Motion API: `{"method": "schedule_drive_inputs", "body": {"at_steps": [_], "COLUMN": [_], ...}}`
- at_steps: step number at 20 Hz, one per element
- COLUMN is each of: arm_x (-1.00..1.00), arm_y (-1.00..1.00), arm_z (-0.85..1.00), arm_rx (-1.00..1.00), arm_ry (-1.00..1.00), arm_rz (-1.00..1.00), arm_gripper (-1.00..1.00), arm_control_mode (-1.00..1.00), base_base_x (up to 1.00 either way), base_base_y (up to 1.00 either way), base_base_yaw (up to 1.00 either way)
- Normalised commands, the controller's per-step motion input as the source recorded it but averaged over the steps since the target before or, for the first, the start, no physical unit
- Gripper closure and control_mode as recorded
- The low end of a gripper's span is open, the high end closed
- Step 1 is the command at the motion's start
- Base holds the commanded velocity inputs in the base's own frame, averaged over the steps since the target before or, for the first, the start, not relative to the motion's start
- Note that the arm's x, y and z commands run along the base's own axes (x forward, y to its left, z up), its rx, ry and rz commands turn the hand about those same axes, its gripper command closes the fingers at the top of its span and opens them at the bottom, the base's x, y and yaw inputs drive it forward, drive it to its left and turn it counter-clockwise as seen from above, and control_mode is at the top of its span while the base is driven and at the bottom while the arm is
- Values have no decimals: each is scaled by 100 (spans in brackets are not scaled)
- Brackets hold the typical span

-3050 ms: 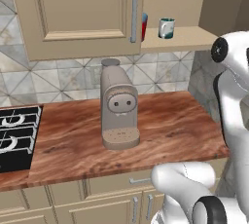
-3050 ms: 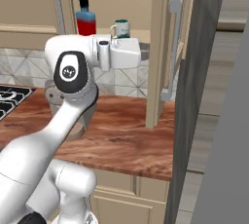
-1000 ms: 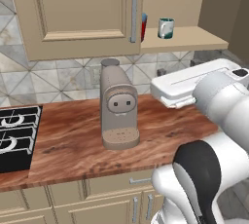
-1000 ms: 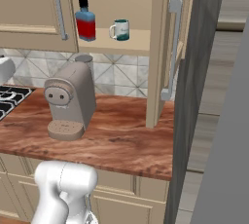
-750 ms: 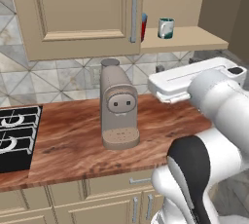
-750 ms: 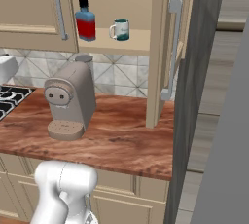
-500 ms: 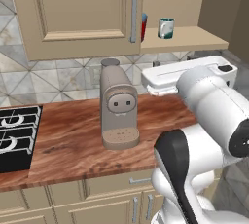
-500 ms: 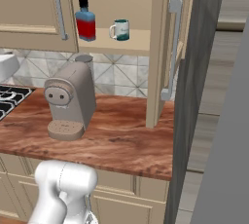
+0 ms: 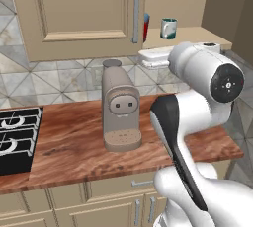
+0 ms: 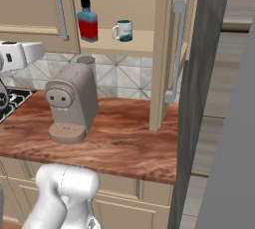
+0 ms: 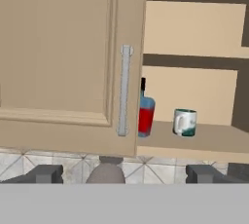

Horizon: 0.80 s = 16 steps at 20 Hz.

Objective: Open the cabinet directly in front. Then move the liquor and the mug to the dining counter with the candle on it.

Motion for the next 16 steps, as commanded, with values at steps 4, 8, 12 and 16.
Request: {"method": "schedule_drive_inputs", "body": {"at_steps": [4, 8, 12, 16], "arm_x": [71, 68, 74, 81], "arm_y": [-2, 0, 0, 0], "arm_z": [10, 1, 0, 0], "arm_rx": [4, 2, 0, 0], "arm_ry": [12, 8, 7, 3], "arm_rz": [0, 0, 0, 0], "arm_gripper": [-100, -100, -100, -100], "arm_control_mode": [-100, -100, -100, -100], "base_base_x": [0, 0, 0, 0], "base_base_y": [0, 0, 0, 0], "base_base_yaw": [0, 0, 0, 0]}}
